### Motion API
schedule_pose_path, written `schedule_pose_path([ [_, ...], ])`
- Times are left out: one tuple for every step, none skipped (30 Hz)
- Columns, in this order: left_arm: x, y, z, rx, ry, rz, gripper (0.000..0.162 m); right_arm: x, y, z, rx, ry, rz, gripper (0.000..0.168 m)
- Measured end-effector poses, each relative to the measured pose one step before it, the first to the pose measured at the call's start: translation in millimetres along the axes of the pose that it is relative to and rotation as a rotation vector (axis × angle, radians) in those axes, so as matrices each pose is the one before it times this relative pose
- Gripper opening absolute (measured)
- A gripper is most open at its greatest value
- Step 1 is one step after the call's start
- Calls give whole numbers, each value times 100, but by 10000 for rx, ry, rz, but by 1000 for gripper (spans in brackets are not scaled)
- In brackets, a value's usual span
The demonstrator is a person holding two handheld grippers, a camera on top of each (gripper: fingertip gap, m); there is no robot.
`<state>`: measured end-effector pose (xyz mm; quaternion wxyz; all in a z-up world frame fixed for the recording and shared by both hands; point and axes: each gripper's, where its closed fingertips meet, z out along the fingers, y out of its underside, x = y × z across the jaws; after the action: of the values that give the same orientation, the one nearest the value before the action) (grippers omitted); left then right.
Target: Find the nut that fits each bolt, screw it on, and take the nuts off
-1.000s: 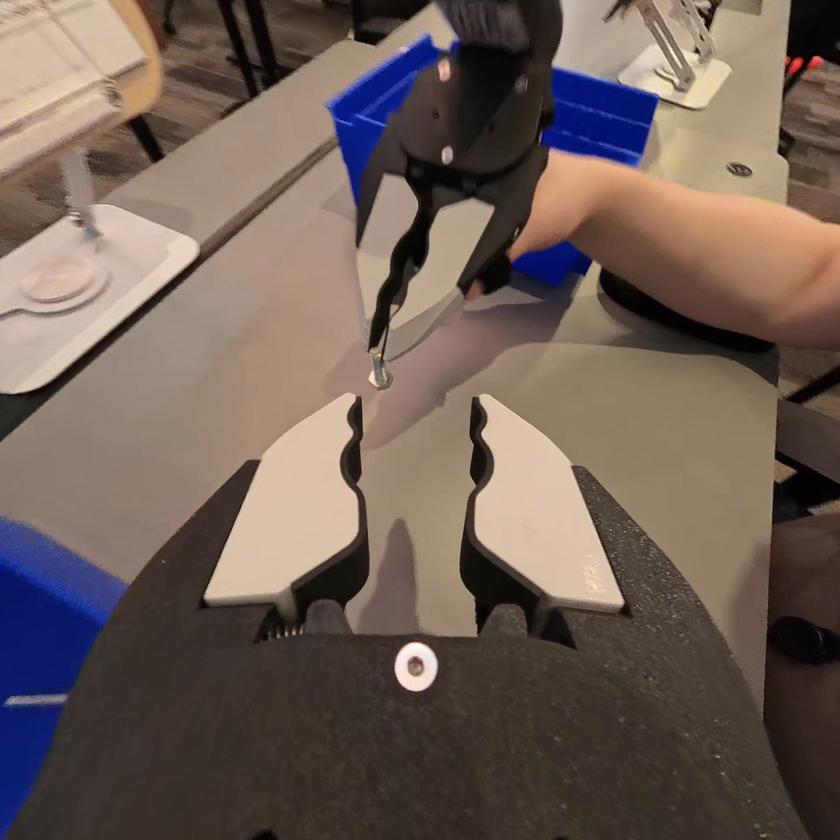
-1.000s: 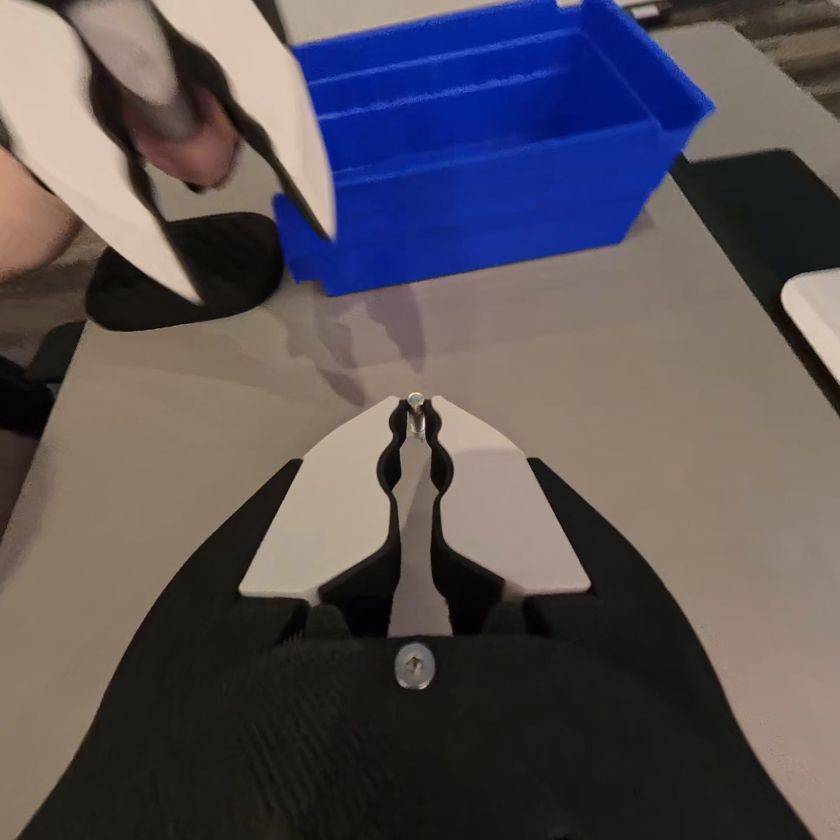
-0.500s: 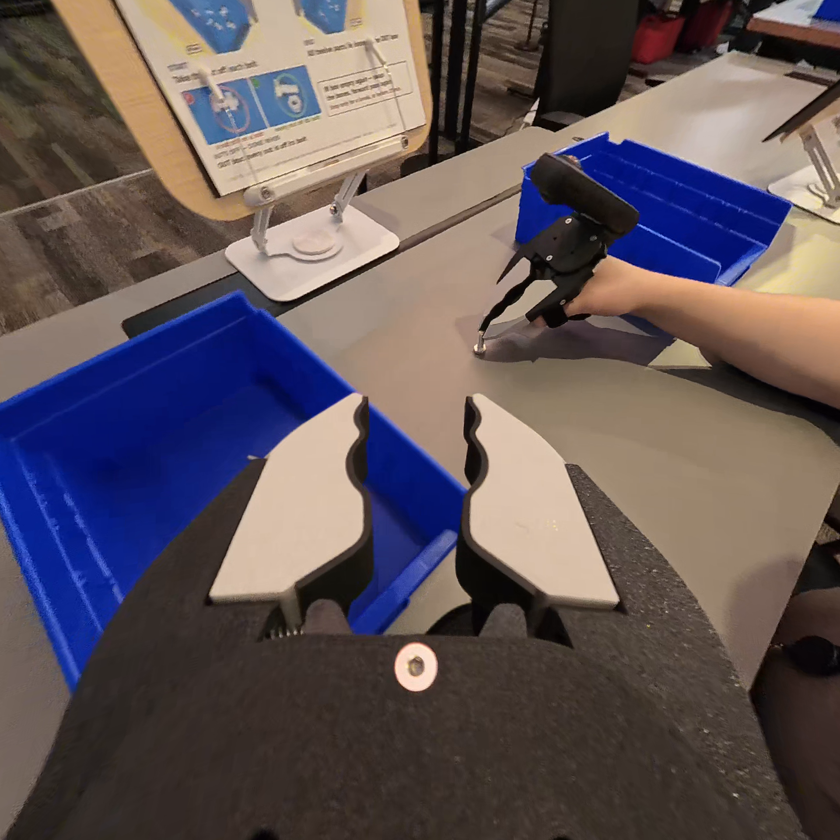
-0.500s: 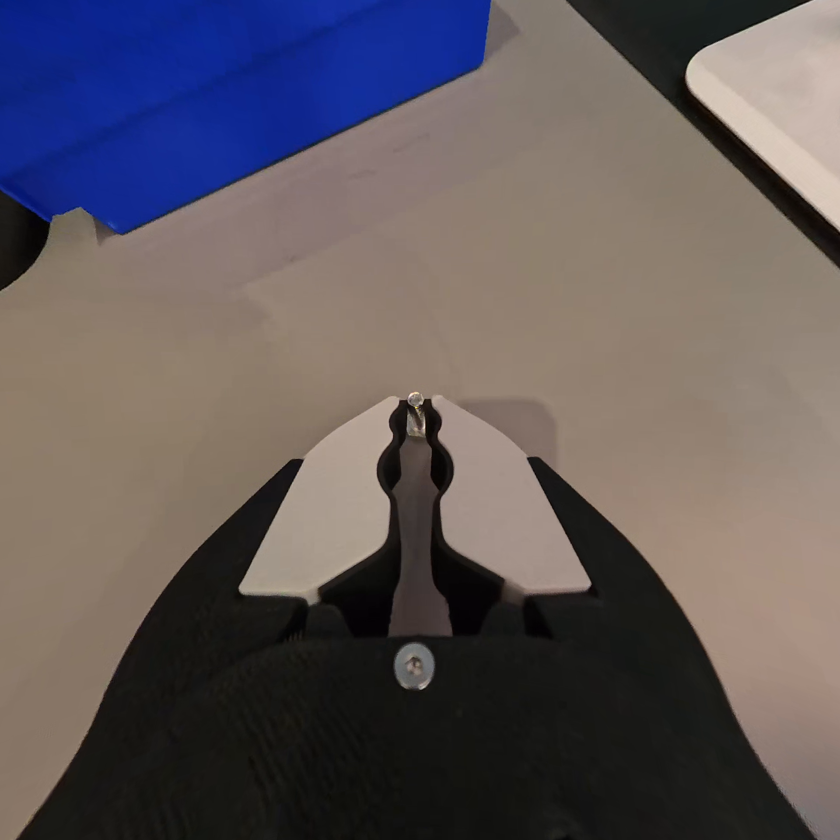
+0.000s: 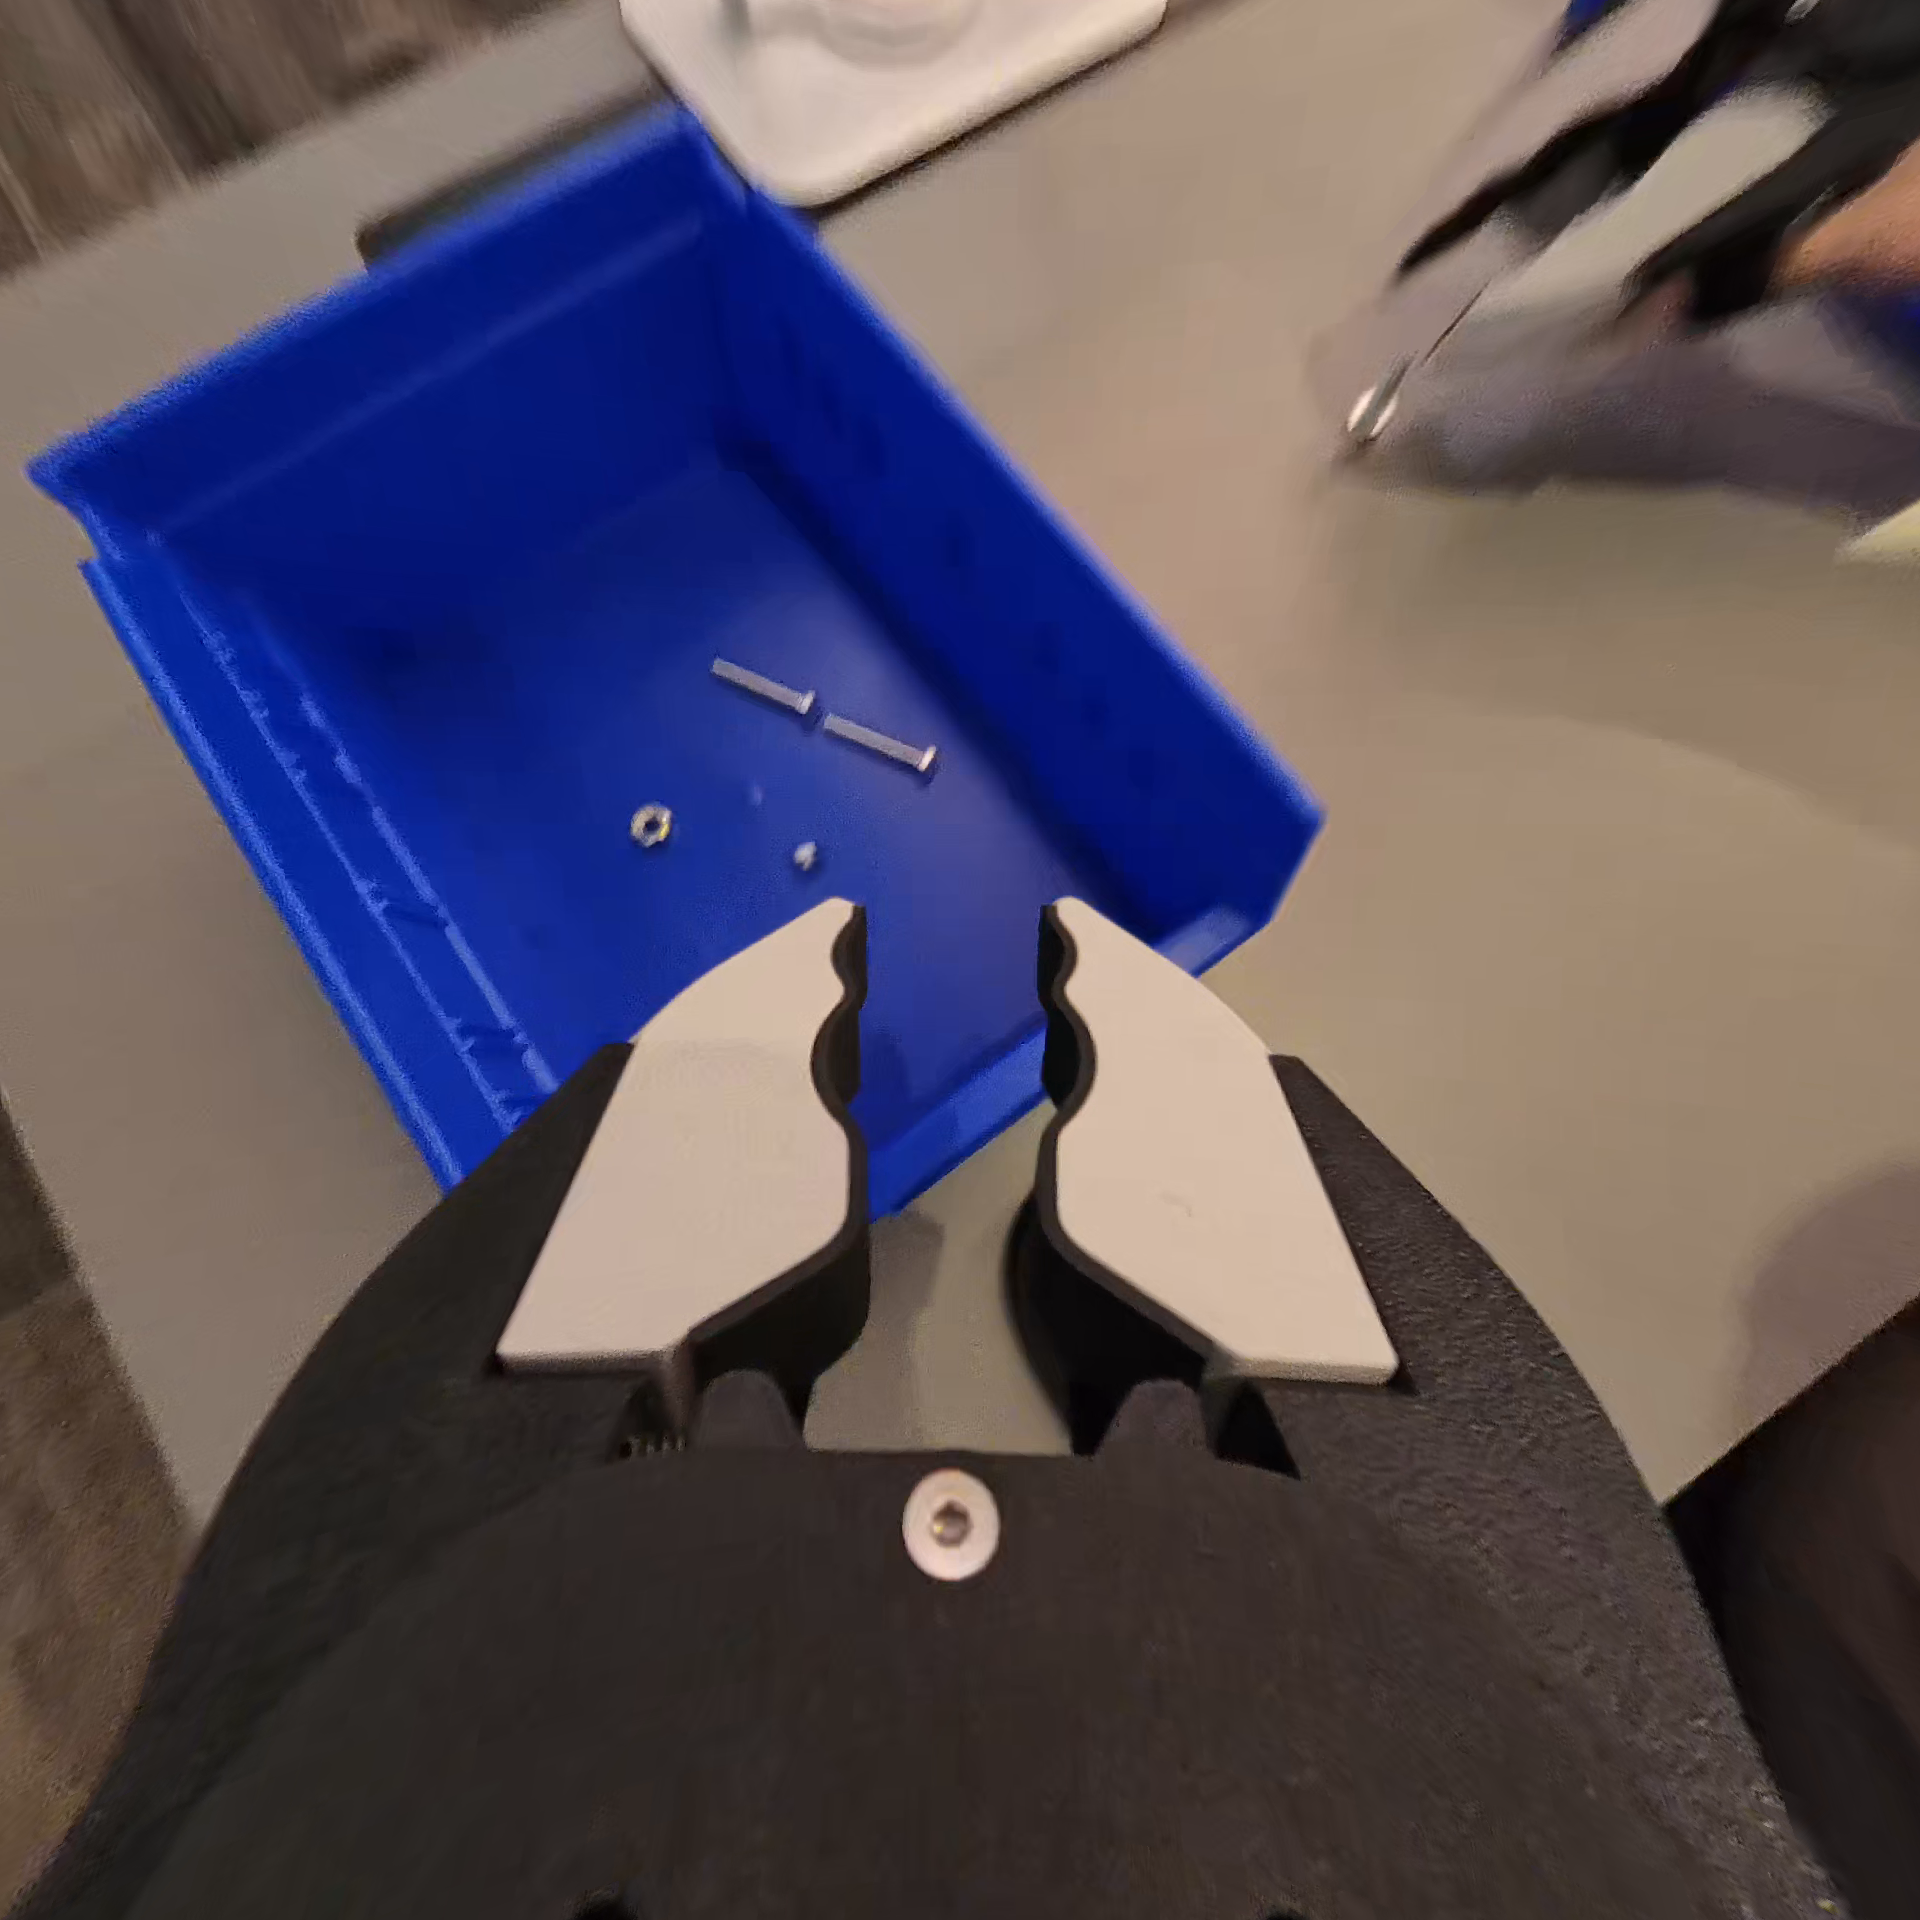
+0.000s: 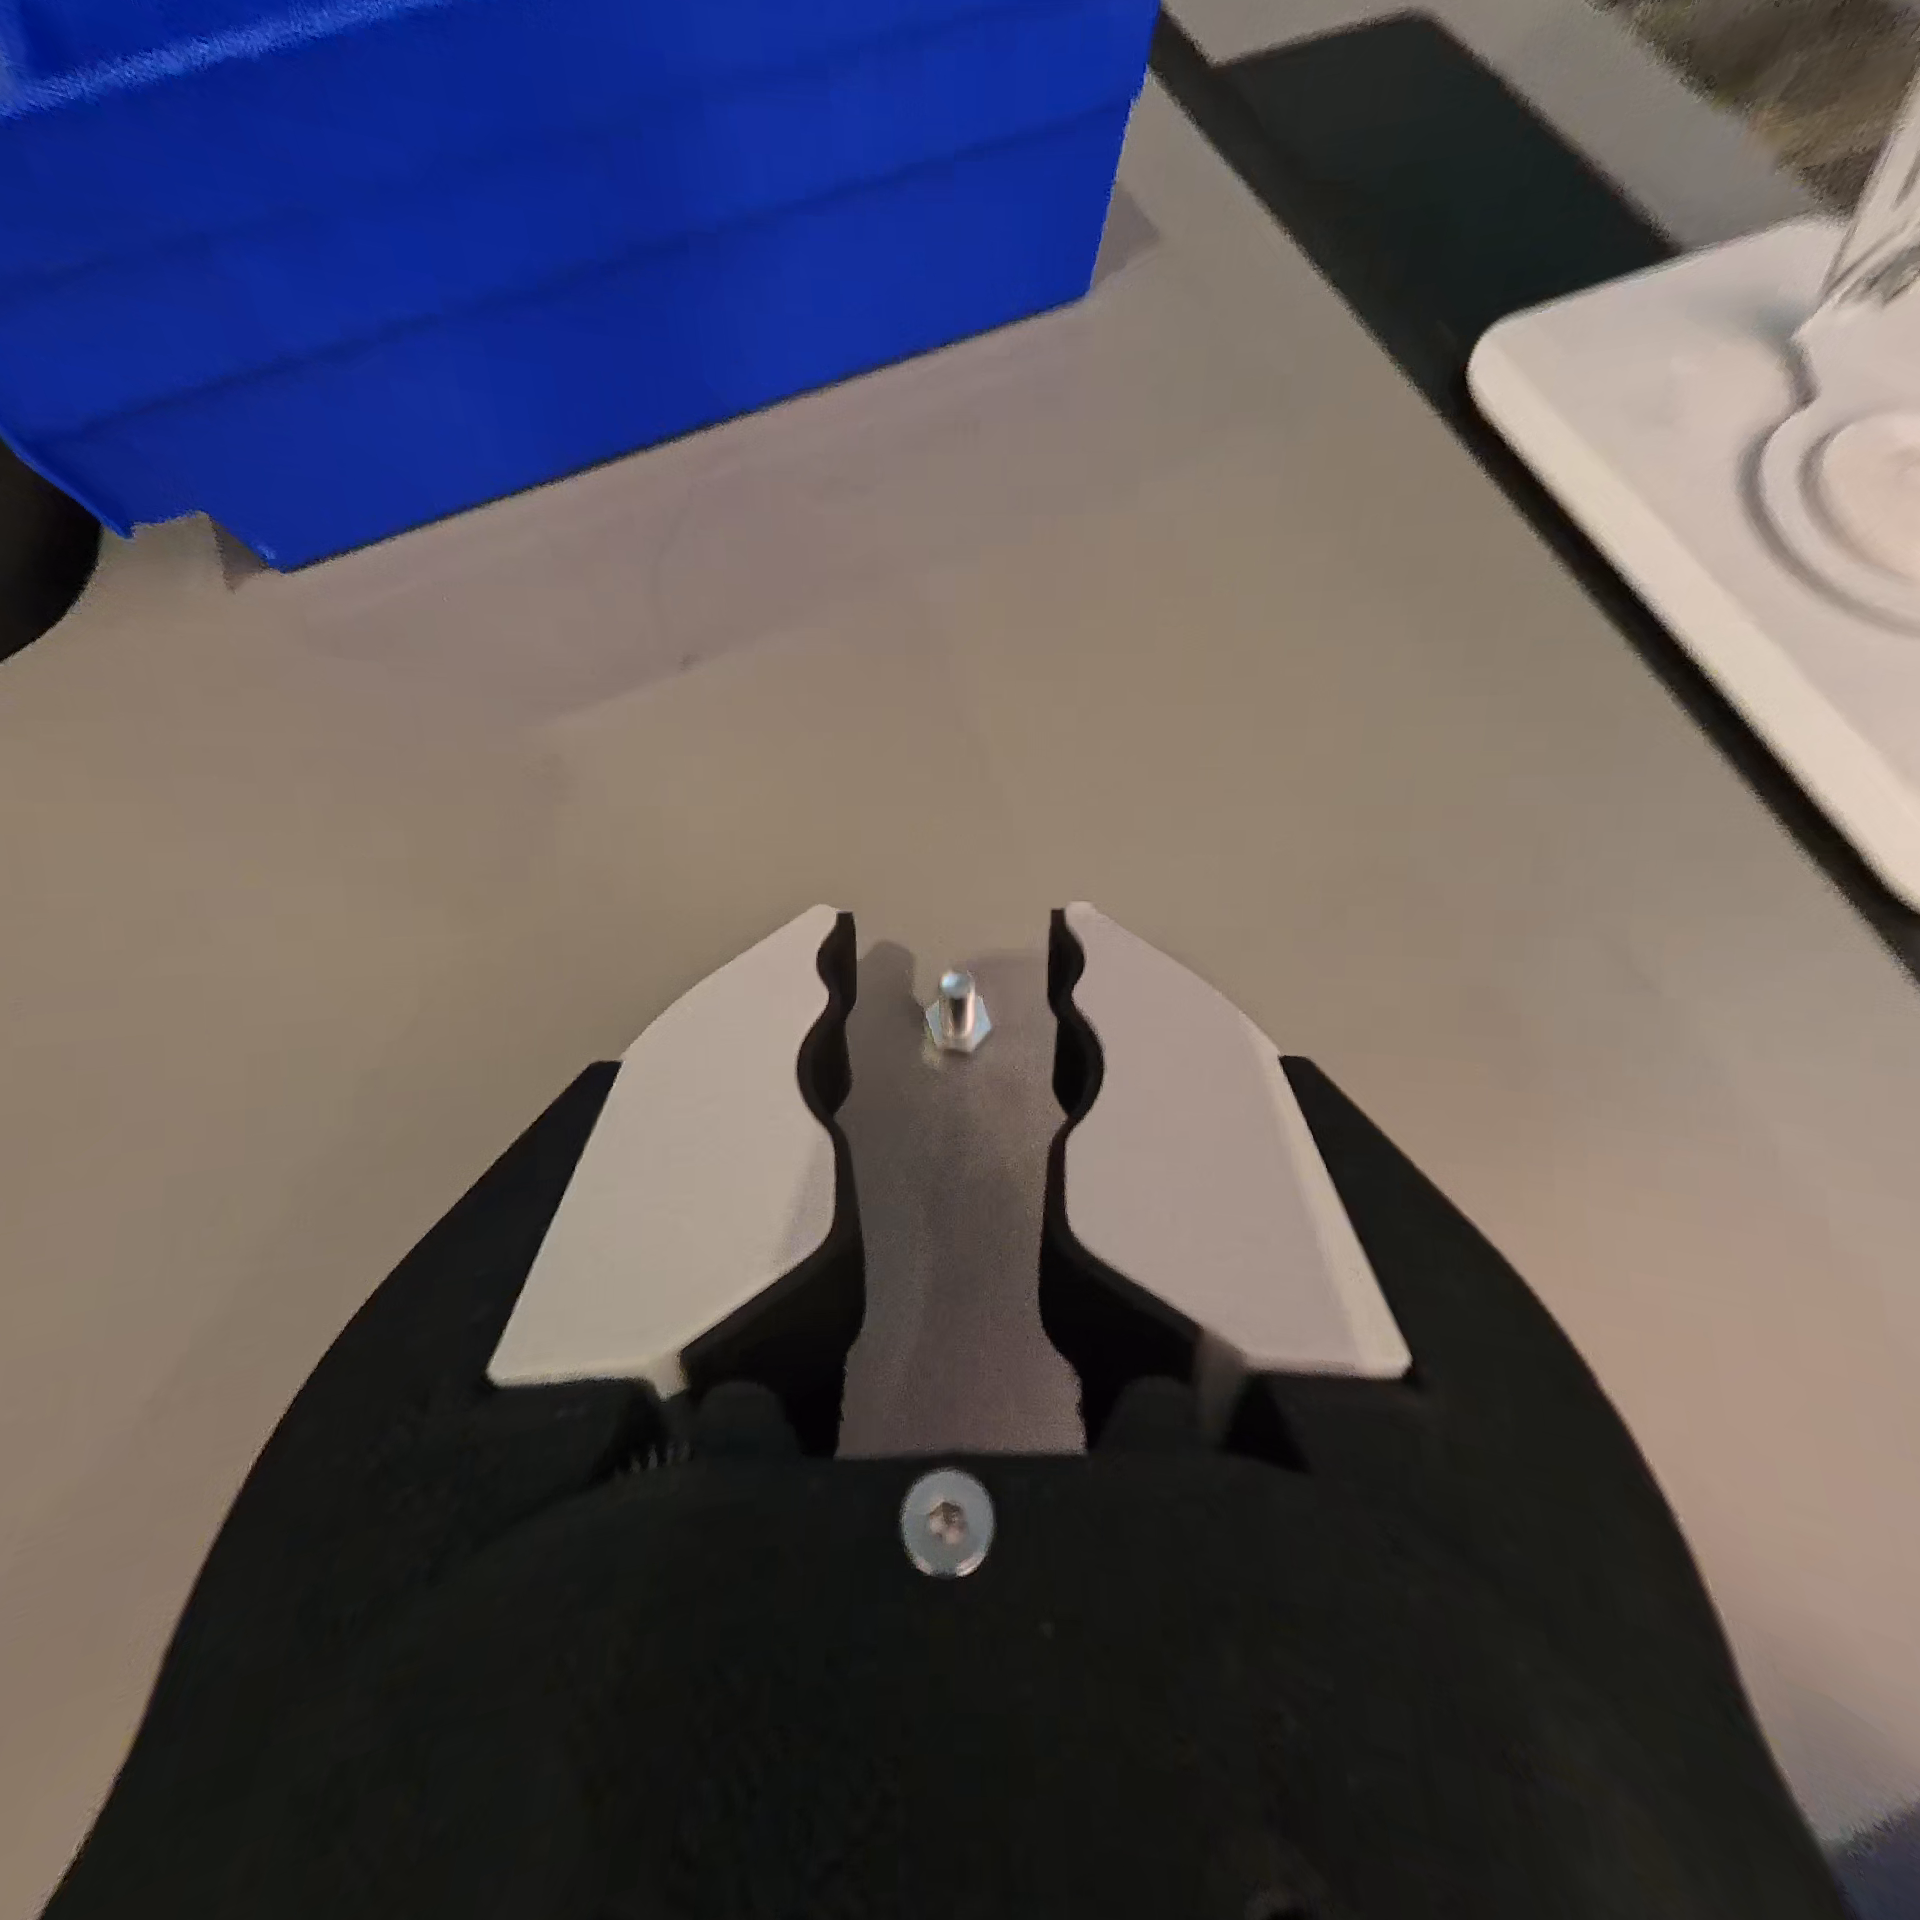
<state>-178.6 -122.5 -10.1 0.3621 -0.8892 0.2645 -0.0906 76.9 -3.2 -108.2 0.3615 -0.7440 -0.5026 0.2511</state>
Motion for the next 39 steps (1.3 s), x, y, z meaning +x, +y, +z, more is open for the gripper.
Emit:
schedule_pose_path([
  [-729, 578, 474, -524, -319, 283, 31, -98, -664, -450, 135, 123, -195, 37],
  [-742, 314, 410, -366, -267, 192, 29, -121, -643, -487, 112, 102, -181, 37],
  [-592, 161, 384, -327, -87, 91, 28, -181, -667, -516, 126, 48, -154, 37],
  [-530, -22, 385, -249, -1, 65, 28, -243, -687, -534, 158, -9, -125, 37],
  [-498, -152, 413, -194, 19, 80, 28, -246, -727, -537, 184, -19, -116, 37],
  [-491, -133, 443, -235, -13, 92, 28, -239, -700, -546, 180, -28, -106, 37],
  [-622, -120, 453, -257, -144, 137, 28, -260, -691, -542, 171, -51, -97, 37],
  [-617, -85, 470, -255, -192, 171, 28, -238, -651, -528, 174, -45, -106, 37],
  [-451, -143, 501, -201, -127, 173, 29, -173, -567, -513, 141, -13, -113, 37],
  [-290, -249, 543, -114, -36, 167, 28, -134, -482, -480, 97, -8, -117, 37],
  [-179, -270, 606, -93, 4, 221, 28, -109, -431, -457, 87, -15, -122, 37],
  [-120, -169, 645, -148, 16, 347, 27, -84, -389, -444, 86, -30, -108, 37],
  [-202, 70, 681, -291, -40, 390, 26, -83, -342, -434, 83, -49, -69, 37],
  [-450, 230, 679, -385, -189, 385, 26, -15, -359, -430, 106, -29, -32, 37],
  [-367, 233, 690, -368, -130, 434, 26, 33, -356, -424, 137, -10, -13, 37],
  [-82, 97, 674, -239, 60, 421, 26, 36, -361, -401, 153, -24, -2, 37],
  [-73, 64, 613, -201, 96, 261, 24, 49, -325, -389, 143, -34, 12, 37],
  [-280, 125, 580, -262, 34, 85, 23, 65, -262, -374, 113, -30, 23, 37],
  [-115, 70, 514, -238, 169, 10, 23, 100, -217, -370, 85, -14, 21, 37],
  [-170, 42, 462, -211, 151, -146, 22, 147, -188, -347, 64, 16, 8, 37],
  [-222, 27, 440, -222, 157, -316, 22, 220, -151, -350, 47, 61, -16, 37],
  [-95, -122, 436, -140, 232, -275, 23, 268, -107, -341, 40, 98, -32, 37],
  [-73, -265, 416, 6, 194, -231, 23, 283, -90, -316, 37, 96, -20, 37],
  [-135, -186, 422, -37, 156, -283, 22, 224, -72, -278, 38, 55, 5, 37],
  [-71, -113, 443, -123, 200, -274, 23, 202, -56, -259, 39, 27, 23, 37],
  [-42, -175, 406, -62, 174, -174, 24, 207, -44, -217, 40, 40, 37, 37],
  [-194, -219, 332, -14, 38, -150, 24, 218, -63, -191, 47, 47, 41, 37],
  [-162, -199, 267, -49, 30, -100, 24, 154, -57, -155, 53, 22, 41, 37],
  [-60, -127, 233, -84, 42, 16, 24, 91, -58, -111, 42, -7, 35, 37],
  [-153, -44, 222, -138, -62, 139, 24, 57, -33, -74, 19, -11, 18, 37],
  [-292, 103, 220, -207, -209, 241, 23, 39, -12, -49, 2, 7, -2, 37],
  [-133, 273, 252, -291, -88, 208, 23, 21, -12, -27, 1, 9, -14, 37],
  [19, 147, 268, -215, 51, 74, 25, -41, -49, -11, 6, -18, -12, 37],
  [27, -1, 250, -95, 68, 14, 26, -84, -65, 4, 12, -31, -11, 37],
  [0, 47, 233, -112, 37, 11, 26, -85, -82, -5, 19, -19, -25, 37],
  [-60, 75, 221, -126, -11, 6, 27, -73, -48, 16, 8, -11, -43, 37],
  [81, 63, 185, -107, 69, 23, 27, -76, 1, 39, -27, -19, -47, 37],
  [-4, 1, 163, -67, 12, 36, 27, -67, 57, 44, -53, -12, -42, 37],
  [-83, -6, 134, -41, -36, 28, 27, -17, 56, 60, -45, 13, -41, 37],
])
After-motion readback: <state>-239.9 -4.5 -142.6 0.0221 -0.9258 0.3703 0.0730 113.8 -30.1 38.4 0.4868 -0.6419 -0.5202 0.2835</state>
